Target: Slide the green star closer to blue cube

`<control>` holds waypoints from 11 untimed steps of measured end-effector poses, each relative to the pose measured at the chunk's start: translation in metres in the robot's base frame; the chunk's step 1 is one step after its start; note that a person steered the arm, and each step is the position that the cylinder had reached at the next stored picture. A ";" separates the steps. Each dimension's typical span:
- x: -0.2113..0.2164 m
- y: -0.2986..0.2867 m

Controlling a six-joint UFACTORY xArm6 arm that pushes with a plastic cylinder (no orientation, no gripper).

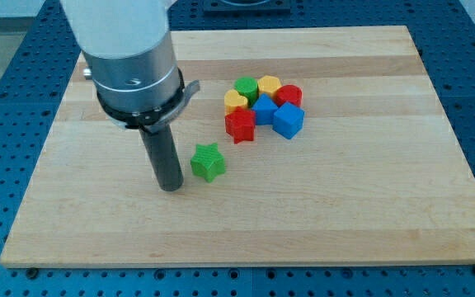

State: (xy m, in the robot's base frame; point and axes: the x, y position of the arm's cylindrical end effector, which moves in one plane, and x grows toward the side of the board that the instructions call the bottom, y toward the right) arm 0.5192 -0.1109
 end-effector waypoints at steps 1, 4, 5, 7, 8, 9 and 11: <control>-0.016 0.001; -0.023 0.070; -0.004 0.075; 0.013 0.103; 0.007 0.117; 0.001 0.124; -0.006 0.124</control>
